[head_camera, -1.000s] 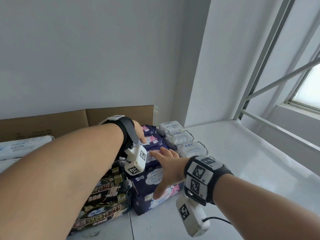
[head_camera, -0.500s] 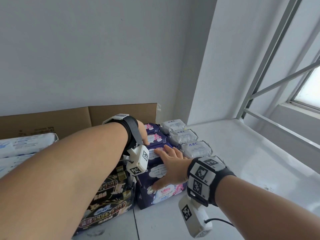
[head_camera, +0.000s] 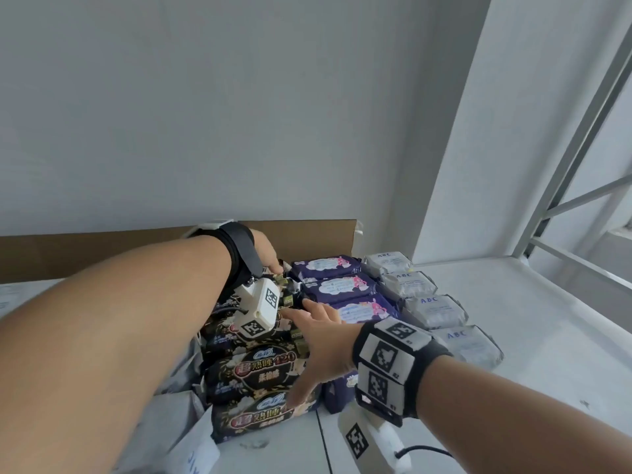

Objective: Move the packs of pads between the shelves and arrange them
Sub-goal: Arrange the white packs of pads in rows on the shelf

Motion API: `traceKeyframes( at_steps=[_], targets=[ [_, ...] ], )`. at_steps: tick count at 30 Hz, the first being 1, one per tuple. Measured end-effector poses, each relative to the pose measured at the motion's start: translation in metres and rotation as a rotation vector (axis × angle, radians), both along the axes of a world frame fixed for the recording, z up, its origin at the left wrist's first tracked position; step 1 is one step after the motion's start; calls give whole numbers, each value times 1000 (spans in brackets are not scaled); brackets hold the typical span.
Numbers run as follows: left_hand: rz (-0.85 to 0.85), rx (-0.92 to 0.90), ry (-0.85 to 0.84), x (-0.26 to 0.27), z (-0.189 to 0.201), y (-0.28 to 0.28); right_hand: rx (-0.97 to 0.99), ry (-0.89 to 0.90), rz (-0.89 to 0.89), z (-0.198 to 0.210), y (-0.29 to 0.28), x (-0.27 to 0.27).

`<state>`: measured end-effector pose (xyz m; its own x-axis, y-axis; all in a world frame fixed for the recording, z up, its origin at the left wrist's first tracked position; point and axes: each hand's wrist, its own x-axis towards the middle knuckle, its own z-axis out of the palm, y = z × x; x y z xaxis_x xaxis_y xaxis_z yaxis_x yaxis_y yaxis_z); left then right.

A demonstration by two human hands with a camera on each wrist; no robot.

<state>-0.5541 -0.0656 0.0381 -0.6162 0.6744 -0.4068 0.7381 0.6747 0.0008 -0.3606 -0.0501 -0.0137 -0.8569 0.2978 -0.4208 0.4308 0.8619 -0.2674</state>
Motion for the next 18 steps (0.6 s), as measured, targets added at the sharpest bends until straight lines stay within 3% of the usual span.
traceKeyframes(
  at_steps=[8, 18],
  targets=[
    [-40, -95, -23, -9, -28, -17, 81, 36, -5, -21, -23, -15],
    [-109, -75, -16, -4, -26, -20, 107, 77, -68, -25, -30, -17]
  ],
)
